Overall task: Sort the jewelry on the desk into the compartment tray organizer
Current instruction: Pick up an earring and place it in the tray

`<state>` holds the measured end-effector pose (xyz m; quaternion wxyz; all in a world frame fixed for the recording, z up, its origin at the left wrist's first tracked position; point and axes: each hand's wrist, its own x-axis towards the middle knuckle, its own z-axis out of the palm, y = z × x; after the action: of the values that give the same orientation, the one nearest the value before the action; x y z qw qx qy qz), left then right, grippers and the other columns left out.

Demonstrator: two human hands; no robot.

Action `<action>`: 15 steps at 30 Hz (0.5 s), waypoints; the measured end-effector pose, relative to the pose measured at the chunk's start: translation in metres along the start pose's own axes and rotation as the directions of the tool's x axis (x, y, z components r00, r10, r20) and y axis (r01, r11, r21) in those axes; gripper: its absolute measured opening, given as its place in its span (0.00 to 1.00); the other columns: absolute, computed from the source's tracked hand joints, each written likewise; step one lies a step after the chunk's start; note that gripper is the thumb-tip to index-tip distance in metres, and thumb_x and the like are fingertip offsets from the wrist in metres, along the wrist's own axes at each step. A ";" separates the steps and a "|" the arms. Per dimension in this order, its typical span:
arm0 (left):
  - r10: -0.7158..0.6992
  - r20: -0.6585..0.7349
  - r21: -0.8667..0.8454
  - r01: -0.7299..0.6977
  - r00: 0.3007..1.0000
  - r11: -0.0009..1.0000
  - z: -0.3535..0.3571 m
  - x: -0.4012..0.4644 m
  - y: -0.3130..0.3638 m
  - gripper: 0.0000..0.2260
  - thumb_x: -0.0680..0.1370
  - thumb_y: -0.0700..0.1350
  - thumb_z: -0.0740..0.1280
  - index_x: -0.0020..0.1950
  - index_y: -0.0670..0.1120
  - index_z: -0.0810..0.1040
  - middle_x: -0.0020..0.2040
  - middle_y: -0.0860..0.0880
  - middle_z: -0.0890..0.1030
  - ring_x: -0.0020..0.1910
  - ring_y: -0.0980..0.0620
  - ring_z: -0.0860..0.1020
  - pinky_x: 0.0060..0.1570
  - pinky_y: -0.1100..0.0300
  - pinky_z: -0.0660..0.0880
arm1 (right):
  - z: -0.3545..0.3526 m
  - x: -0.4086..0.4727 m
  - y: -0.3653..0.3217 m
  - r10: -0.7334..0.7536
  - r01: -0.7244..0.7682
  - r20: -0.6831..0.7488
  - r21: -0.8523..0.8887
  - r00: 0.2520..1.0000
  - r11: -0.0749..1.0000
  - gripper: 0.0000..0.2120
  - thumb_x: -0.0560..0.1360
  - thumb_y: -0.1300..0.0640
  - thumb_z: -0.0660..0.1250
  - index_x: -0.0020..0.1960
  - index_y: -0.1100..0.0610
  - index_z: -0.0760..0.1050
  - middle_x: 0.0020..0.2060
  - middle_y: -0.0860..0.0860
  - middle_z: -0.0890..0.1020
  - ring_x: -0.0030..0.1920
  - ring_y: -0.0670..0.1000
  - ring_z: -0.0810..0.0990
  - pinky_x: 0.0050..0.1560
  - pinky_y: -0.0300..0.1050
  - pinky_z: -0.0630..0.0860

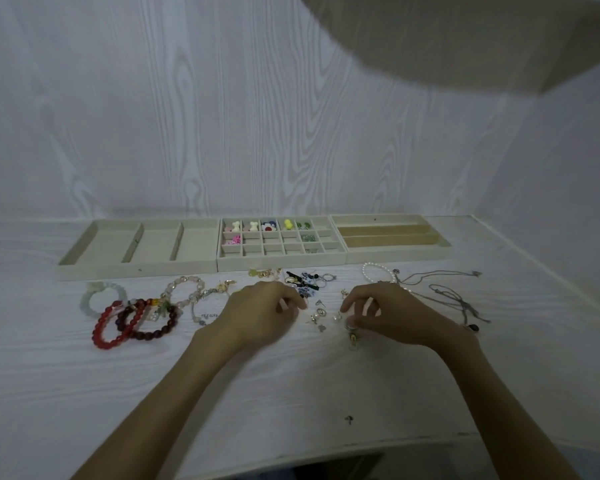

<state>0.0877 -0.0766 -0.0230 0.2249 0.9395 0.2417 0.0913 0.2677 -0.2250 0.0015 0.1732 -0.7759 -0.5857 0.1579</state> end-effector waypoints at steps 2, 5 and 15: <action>0.012 0.026 0.006 -0.013 1.000 1.000 0.000 0.002 0.003 0.09 0.76 0.54 0.66 0.56 0.59 0.79 0.48 0.60 0.78 0.43 0.60 0.75 0.42 0.62 0.72 | 0.004 0.004 -0.004 0.007 -0.007 0.014 -0.018 1.000 1.000 0.09 0.70 0.50 0.72 0.49 0.47 0.78 0.38 0.41 0.77 0.38 0.42 0.76 0.45 0.46 0.75; 0.028 0.031 0.030 -0.029 0.999 0.999 0.006 0.006 0.009 0.12 0.75 0.56 0.68 0.57 0.59 0.78 0.47 0.60 0.77 0.43 0.60 0.76 0.40 0.62 0.71 | 0.010 0.010 -0.009 0.000 0.000 0.000 -0.078 1.000 0.997 0.09 0.70 0.50 0.72 0.49 0.45 0.78 0.39 0.42 0.77 0.36 0.40 0.73 0.40 0.42 0.72; 0.040 -0.086 0.109 -0.031 0.996 0.994 0.010 0.014 0.021 0.12 0.75 0.61 0.64 0.47 0.55 0.82 0.42 0.56 0.82 0.41 0.57 0.78 0.35 0.61 0.66 | 0.010 0.013 -0.009 -0.004 0.000 -0.048 -0.096 0.999 0.995 0.03 0.71 0.50 0.71 0.45 0.46 0.80 0.38 0.43 0.80 0.36 0.40 0.74 0.40 0.39 0.72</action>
<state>0.1115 -0.0899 -0.0211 0.1615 0.9495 0.2392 0.1234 0.2589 -0.2095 -0.0034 0.1501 -0.7863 -0.5890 0.1106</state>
